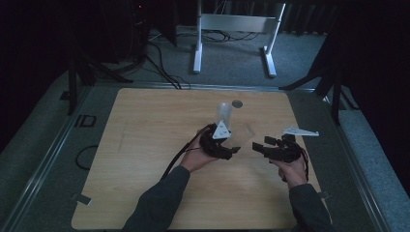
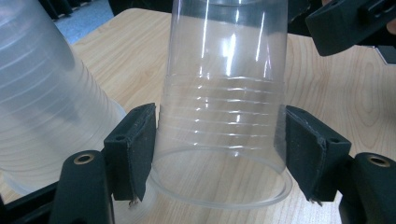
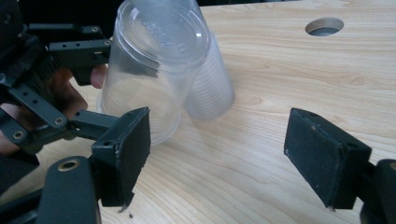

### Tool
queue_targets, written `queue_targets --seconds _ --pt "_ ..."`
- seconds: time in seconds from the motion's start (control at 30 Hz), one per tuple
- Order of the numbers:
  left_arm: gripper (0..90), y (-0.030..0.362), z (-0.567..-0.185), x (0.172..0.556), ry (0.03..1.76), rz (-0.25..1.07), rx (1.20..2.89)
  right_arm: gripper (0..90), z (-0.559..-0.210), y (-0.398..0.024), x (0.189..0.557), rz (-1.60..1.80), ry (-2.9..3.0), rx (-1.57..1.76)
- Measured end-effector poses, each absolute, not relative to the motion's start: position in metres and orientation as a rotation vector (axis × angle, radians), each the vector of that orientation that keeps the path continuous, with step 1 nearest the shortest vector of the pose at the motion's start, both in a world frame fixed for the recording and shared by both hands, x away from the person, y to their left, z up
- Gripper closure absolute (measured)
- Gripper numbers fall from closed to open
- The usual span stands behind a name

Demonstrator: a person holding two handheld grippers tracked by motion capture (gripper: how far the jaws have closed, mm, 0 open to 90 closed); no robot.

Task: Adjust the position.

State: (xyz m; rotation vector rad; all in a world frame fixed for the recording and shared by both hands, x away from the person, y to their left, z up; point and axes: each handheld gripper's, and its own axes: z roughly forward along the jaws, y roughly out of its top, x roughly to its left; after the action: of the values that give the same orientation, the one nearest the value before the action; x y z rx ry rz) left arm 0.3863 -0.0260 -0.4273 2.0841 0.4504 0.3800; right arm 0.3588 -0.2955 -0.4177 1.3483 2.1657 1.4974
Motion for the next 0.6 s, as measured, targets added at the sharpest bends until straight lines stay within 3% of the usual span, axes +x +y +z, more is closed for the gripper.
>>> queue_targets --seconds 0.6 --pt "31.0 -0.022 -0.427 0.384 0.395 0.344 2.139 33.5 -0.404 -0.293 0.362 1.248 2.3 1.182"
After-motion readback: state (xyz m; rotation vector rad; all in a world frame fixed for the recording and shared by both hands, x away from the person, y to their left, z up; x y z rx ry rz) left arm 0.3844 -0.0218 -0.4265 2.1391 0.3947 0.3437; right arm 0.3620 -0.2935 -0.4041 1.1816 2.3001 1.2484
